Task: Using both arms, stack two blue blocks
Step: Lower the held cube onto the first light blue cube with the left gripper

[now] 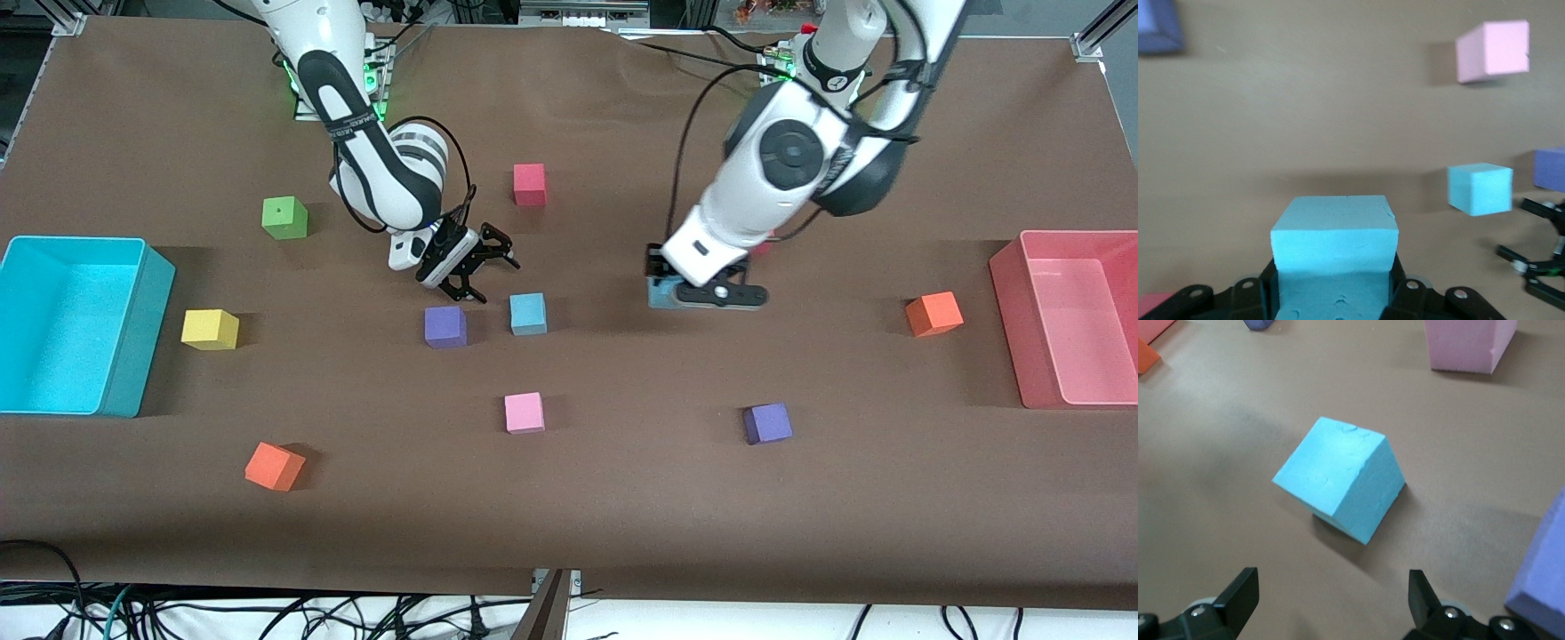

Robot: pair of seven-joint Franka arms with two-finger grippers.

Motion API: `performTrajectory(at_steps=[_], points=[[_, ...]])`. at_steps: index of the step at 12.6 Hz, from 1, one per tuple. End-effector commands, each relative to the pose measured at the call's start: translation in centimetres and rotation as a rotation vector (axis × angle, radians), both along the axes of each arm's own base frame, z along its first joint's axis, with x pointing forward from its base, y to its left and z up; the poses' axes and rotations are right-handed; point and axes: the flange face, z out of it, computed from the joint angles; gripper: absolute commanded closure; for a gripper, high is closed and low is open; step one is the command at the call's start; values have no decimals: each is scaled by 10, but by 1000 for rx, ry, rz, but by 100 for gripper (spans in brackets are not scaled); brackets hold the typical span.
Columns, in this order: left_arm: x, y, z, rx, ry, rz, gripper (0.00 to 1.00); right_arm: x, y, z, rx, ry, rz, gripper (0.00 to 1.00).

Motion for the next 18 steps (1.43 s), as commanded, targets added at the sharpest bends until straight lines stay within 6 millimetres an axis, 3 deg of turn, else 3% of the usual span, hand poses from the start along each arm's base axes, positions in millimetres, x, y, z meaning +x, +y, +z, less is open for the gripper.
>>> performTrajectory(at_steps=[1, 3, 7, 11, 18], points=[[-2, -56, -9, -29, 15, 39, 100, 15, 8, -10, -26, -76, 39, 1], [-10, -101, -16, -35, 22, 80, 100, 19, 10, -14, -42, -110, 73, 1], [-10, -145, -35, -15, 2, 135, 100, 29, 24, -15, -38, -144, 101, 1], [0, -175, -63, 4, -31, 161, 100, 29, 24, -17, -42, -144, 104, 1], [0, -194, -88, 21, -47, 179, 100, 28, 24, -18, -41, -142, 104, 1]])
